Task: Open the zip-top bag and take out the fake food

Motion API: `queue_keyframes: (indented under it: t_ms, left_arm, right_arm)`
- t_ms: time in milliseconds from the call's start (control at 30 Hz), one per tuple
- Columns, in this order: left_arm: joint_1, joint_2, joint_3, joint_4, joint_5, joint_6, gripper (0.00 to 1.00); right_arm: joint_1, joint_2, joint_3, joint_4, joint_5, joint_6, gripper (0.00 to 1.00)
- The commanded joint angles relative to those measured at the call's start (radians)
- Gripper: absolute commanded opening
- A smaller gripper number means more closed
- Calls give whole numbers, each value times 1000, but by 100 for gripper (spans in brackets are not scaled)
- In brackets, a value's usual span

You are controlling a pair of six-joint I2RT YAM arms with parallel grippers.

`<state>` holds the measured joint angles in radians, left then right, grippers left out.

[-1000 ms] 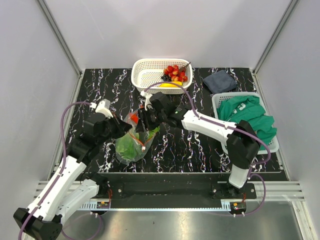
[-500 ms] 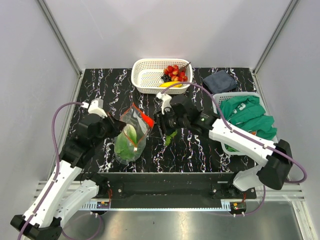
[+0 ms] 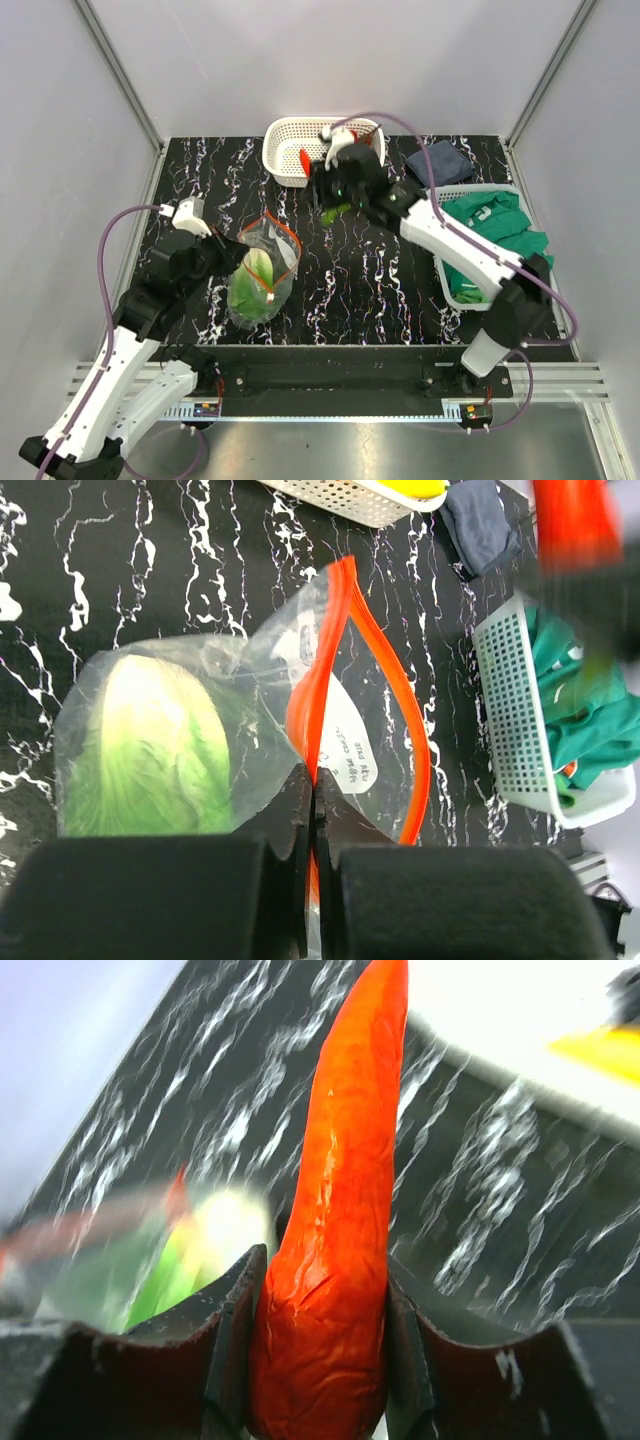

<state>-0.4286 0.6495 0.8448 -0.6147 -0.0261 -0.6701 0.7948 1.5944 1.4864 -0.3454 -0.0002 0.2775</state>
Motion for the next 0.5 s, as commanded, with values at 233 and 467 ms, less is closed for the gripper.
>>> queue_keyframes:
  t_ms: [233, 467]
  left_arm:
    - [-2, -44, 46, 20, 18, 124, 0]
    - [-1, -27, 71, -2, 20, 124, 0]
  right_arm:
    - [-250, 580, 659, 131, -50, -52, 28]
    - [-345, 924, 1075, 95, -162, 3, 31]
